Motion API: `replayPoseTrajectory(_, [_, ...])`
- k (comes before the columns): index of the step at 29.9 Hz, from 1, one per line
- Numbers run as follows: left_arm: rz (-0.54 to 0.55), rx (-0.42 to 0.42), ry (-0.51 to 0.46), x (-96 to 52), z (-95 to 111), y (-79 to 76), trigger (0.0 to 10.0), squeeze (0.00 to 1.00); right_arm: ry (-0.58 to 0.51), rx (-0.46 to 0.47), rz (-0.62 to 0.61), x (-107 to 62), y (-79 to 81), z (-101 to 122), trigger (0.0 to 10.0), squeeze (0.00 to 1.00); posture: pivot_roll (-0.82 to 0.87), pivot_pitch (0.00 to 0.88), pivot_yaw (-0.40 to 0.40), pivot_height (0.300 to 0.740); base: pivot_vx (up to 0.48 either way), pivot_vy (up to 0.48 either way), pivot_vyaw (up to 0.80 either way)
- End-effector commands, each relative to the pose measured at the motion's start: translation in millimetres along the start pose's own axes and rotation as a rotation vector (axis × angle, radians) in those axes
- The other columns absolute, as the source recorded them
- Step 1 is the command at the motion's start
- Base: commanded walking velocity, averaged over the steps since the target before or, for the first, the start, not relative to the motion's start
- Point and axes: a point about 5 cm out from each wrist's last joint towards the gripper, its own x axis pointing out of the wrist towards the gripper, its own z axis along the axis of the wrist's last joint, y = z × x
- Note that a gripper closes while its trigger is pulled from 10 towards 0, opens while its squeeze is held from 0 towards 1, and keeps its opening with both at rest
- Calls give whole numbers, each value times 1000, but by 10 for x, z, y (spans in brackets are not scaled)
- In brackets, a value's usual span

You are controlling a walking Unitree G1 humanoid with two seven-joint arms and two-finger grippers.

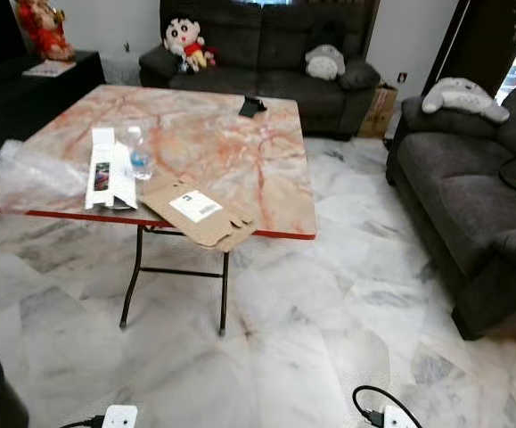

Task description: Picking trash to rubbish bin

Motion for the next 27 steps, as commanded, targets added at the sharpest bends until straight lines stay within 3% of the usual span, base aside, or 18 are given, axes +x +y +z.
replayPoseTrajectory(1, [4,-9,13,-5,-30,0,10000,0,11,4,-1,-9,-17,-40,10000,0,135,0,-73,740,-255,0,0])
replayPoseTrajectory(5, [3,-10,15,-7,-36,3,10000,0,11,7,-3,-9,-20,-43,10000,0,135,0,-73,740,-252,0,0])
replayPoseTrajectory(20, [1,-17,9,-7,-35,0,10000,0,8,12,-7,-10,-39,-35,10000,0,138,0,-74,740,0,0,0])
replayPoseTrajectory(27, [-4,-18,0,-2,-11,-3,10000,0,-39,38,-9,13,-36,105,10000,0,138,0,-71,740,0,0,0])
